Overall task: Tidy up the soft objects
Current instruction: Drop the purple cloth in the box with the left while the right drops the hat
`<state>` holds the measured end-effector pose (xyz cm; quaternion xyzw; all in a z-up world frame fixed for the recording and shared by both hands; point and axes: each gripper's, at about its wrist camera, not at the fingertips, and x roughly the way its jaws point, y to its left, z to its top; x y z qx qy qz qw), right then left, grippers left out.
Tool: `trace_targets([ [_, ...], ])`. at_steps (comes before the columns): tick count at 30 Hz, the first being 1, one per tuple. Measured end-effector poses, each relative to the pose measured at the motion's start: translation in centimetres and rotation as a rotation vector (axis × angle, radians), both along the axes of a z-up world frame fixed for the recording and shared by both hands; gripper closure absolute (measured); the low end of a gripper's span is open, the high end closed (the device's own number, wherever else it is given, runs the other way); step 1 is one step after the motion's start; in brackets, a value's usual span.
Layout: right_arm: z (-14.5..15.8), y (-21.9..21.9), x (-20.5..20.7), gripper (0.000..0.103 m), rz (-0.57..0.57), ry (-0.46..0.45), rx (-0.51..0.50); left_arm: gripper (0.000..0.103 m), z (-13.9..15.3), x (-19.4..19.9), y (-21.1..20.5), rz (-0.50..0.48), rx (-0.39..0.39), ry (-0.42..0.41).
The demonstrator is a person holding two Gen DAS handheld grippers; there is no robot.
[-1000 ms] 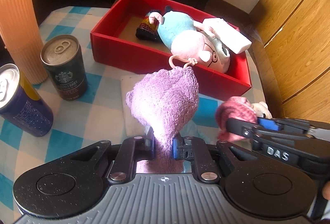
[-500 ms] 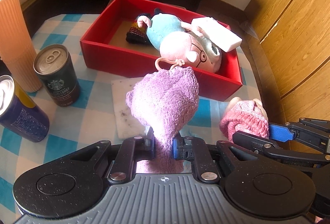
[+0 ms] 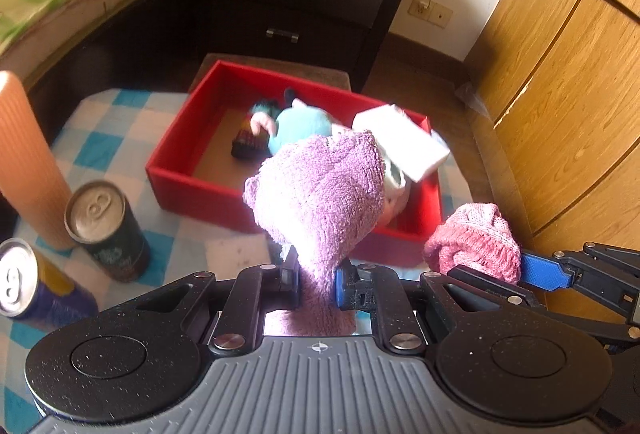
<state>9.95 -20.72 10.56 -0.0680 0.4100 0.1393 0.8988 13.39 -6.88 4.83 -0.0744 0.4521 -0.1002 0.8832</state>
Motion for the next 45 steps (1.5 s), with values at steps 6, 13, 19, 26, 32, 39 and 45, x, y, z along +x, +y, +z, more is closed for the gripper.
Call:
trace_targets([
  [6,1.4,0.1,1.7,0.093,-0.024,-0.056,-0.007,0.089,1.2,2.0,-0.4,0.01,0.006,-0.043],
  [13,1.8,-0.1,4.4,0.093,-0.048,-0.065,-0.003,0.089,1.3,4.7,0.0,0.037,-0.014,-0.047],
  [19,1.6,-0.5,6.9,0.093,-0.073,-0.061,-0.023,0.088,1.2,6.6,-0.3,0.043,-0.012,-0.051],
  [26,0.8,-1.4,9.7,0.093,-0.105,-0.042,-0.004,0.087,-0.1,9.3,-0.7,0.052,0.001,-0.021],
  [32,-0.7,-1.5,11.7,0.093,-0.125,-0.025,-0.005,0.081,-0.9,11.5,-0.8,0.065,0.048,-0.032],
  [39,-2.6,-1.3,13.5,0.076,-0.128,0.013,-0.008,0.033,-2.4,12.3,-1.2,0.076,0.131,-0.02],
  [45,-2.2,-1.3,13.3,0.049,-0.146,-0.029,-0.022,0.024,-1.1,11.6,-0.5,0.087,0.097,-0.03],
])
